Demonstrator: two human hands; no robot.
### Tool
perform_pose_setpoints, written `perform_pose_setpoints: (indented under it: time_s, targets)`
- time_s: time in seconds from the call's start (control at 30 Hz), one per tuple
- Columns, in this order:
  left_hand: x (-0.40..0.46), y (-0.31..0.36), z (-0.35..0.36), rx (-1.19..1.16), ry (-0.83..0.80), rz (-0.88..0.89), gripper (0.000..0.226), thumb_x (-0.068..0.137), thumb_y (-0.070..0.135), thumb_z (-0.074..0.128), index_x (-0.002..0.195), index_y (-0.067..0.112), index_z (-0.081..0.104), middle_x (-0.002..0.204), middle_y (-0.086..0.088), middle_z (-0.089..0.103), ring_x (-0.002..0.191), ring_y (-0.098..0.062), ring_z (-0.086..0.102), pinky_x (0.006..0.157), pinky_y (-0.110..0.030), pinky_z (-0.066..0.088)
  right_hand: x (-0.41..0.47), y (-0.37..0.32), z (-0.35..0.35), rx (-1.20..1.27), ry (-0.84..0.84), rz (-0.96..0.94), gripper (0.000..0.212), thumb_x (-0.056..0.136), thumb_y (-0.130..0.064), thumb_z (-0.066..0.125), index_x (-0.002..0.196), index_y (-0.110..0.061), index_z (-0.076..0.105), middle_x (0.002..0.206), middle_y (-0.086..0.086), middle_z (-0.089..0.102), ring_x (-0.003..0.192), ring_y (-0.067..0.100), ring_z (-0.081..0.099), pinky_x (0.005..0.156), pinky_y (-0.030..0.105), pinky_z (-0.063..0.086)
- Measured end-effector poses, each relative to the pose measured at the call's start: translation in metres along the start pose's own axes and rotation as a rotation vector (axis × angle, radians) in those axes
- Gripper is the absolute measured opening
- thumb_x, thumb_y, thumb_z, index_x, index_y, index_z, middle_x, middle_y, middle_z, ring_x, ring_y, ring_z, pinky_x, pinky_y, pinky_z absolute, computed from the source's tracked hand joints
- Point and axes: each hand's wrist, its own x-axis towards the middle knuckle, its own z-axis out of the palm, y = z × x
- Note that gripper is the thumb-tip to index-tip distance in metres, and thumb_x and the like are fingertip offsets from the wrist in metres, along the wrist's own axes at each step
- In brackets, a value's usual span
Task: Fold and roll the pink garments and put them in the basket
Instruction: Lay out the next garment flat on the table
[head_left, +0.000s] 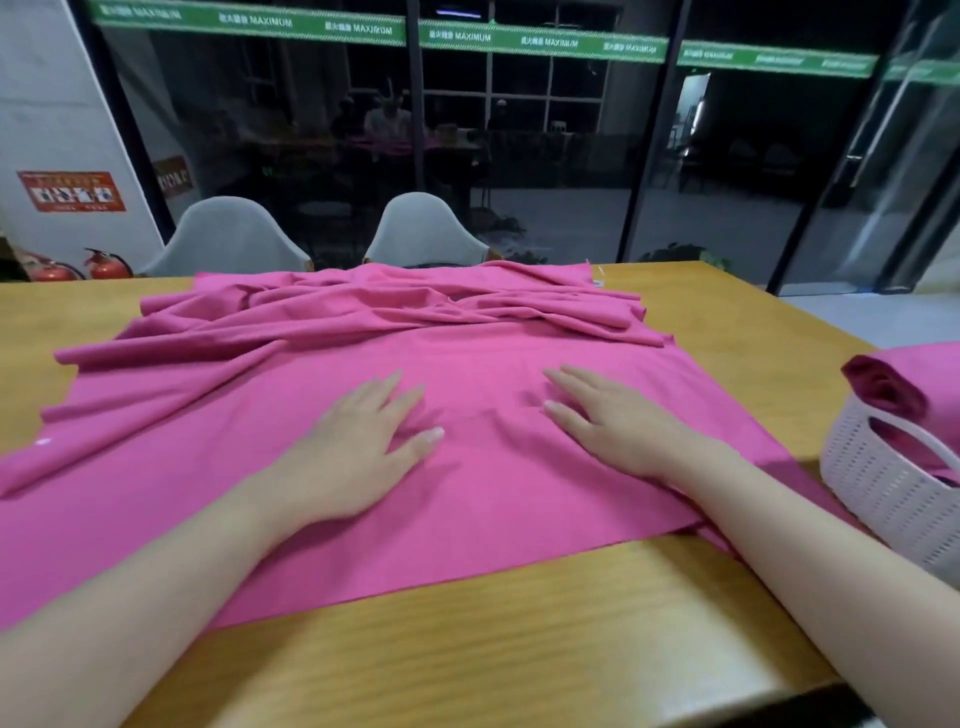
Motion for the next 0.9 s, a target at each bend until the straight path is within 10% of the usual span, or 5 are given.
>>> perform_pose_setpoints:
  time_s: [0.23, 0.57, 0.7, 0.9]
  targets:
    - [-0.074, -0.010, -0.006, 0.114, -0.171, 0.030, 0.095, 0.075, 0.091, 0.002, 0.159, 0.047, 0.002, 0.169, 0.013, -0.005, 0.155, -0.004, -0.005, 0.126, -0.029, -0.004, -0.087, 0.054, -0.008, -0.035, -0.123, 0.160, 0.121, 0.060, -0.104, -0.004, 0.160, -0.040, 0.017, 0.170, -0.010, 0.011, 0.157, 0.011, 0.006, 0.127, 0.036, 0.002]
    - [-0.139, 0.003, -0.007, -0.025, -0.069, -0.020, 0.090, 0.082, 0.091, 0.018, 0.158, 0.043, 0.022, 0.167, 0.015, 0.013, 0.154, -0.005, 0.010, 0.126, -0.029, 0.005, -0.142, 0.028, -0.011, -0.078, 0.161, 0.091, 0.056, 0.103, -0.050, 0.046, 0.151, -0.021, 0.049, 0.160, 0.006, 0.041, 0.146, 0.025, 0.039, 0.120, 0.040, 0.029]
    - [-0.174, 0.021, -0.007, -0.154, 0.031, -0.103, 0.088, 0.088, 0.084, 0.028, 0.157, 0.028, 0.036, 0.167, 0.005, 0.023, 0.153, -0.011, 0.020, 0.123, -0.026, 0.009, -0.176, -0.021, -0.001, 0.031, 0.126, -0.033, 0.066, 0.099, -0.065, 0.039, 0.153, -0.028, 0.044, 0.162, -0.003, 0.037, 0.148, 0.017, 0.035, 0.122, 0.037, 0.027]
    - [-0.222, 0.044, -0.002, 0.100, -0.057, -0.094, 0.109, 0.072, 0.100, 0.004, 0.162, 0.040, 0.007, 0.170, 0.011, 0.001, 0.157, -0.010, 0.003, 0.128, -0.035, 0.004, -0.212, -0.076, 0.025, -0.090, 0.062, -0.168, 0.081, 0.091, -0.083, 0.023, 0.159, -0.039, 0.028, 0.167, -0.012, 0.020, 0.155, 0.008, 0.015, 0.125, 0.029, 0.009]
